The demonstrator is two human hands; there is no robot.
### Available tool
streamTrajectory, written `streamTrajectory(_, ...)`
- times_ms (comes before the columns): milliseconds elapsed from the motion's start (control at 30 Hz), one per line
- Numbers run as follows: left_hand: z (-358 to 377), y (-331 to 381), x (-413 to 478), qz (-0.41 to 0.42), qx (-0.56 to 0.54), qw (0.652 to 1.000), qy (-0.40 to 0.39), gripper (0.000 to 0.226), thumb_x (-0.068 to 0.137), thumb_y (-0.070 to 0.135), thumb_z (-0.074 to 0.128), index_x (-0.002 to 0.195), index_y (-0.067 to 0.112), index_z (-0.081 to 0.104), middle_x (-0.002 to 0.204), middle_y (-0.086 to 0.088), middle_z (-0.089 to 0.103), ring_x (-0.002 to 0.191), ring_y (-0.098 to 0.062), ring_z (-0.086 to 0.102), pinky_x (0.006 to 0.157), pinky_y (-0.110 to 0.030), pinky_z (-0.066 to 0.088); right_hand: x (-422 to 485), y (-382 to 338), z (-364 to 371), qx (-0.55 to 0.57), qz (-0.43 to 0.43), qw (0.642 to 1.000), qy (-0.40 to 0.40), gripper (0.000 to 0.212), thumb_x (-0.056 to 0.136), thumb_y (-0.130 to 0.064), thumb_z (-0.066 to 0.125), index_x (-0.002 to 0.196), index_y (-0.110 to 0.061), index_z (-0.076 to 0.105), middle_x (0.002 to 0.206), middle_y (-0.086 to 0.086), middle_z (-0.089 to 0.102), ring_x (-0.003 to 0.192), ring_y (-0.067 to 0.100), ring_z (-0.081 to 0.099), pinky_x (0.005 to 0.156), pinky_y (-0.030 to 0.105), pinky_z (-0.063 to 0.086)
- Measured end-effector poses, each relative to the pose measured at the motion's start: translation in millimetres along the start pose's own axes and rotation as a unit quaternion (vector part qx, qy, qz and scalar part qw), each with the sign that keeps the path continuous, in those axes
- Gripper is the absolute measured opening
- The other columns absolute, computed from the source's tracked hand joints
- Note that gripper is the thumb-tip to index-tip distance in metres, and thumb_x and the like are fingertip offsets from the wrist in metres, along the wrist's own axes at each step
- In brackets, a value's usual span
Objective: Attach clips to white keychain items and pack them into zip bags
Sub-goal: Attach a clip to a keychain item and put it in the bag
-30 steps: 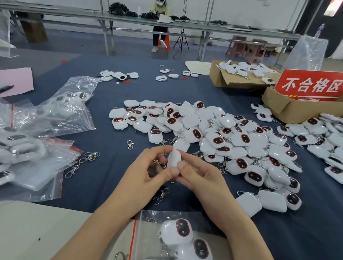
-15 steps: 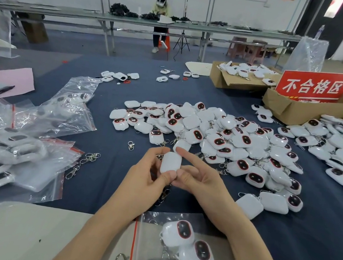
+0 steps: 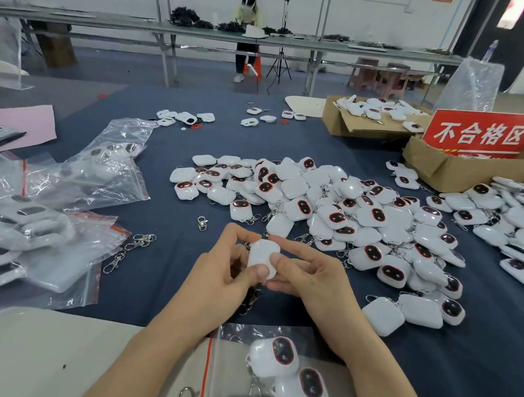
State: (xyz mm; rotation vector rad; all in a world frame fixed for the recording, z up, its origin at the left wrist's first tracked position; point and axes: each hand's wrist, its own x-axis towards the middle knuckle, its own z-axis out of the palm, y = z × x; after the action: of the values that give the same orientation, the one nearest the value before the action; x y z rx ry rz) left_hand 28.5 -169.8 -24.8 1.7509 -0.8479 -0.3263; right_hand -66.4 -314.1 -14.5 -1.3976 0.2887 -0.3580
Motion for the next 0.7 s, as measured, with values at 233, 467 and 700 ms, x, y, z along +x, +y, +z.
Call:
streamTrajectory(233,2.4,-1.4,2.4,0.012,0.056,0.997,0.054,0.027,0.097,0.028,0.065,0.104,0.049,0.05,0.081,0.014,0.074,0.07,-0.017,0.067,0.071,-0.042,0.057,-0.4,0.0,3.5,0.004,-0.005,1.0,0.007,0.022,0.095,-0.013,0.066,0.109,-0.028,0.076,0.097,0.01,0.078,0.095,0.022,0.075,0.078,0.024,0.059)
streamTrajectory(467,3.2,2.9,0.6,0.026,0.072,0.995,0.069,0.019,0.1,0.028,0.058,0.105,0.045,0.051,0.081,0.018,0.075,0.071,-0.027,0.07,0.074,-0.054,0.058,-1.0,-0.4,5.6,0.022,-0.011,1.0,-0.003,0.026,0.095,-0.009,0.066,0.098,-0.03,0.08,0.101,0.005,0.078,0.098,0.017,0.074,0.081,0.02,0.057)
streamTrajectory(700,4.5,5.2,0.9,0.003,0.004,0.996,0.085,0.004,0.09,0.036,0.063,0.089,0.036,0.059,0.083,0.012,0.077,0.078,-0.023,0.073,0.081,-0.053,0.059,-0.1,1.1,5.3,0.01,-0.028,1.0,0.01,0.025,0.091,-0.01,0.07,0.092,-0.033,0.08,0.101,0.002,0.078,0.1,0.016,0.073,0.086,0.024,0.058)
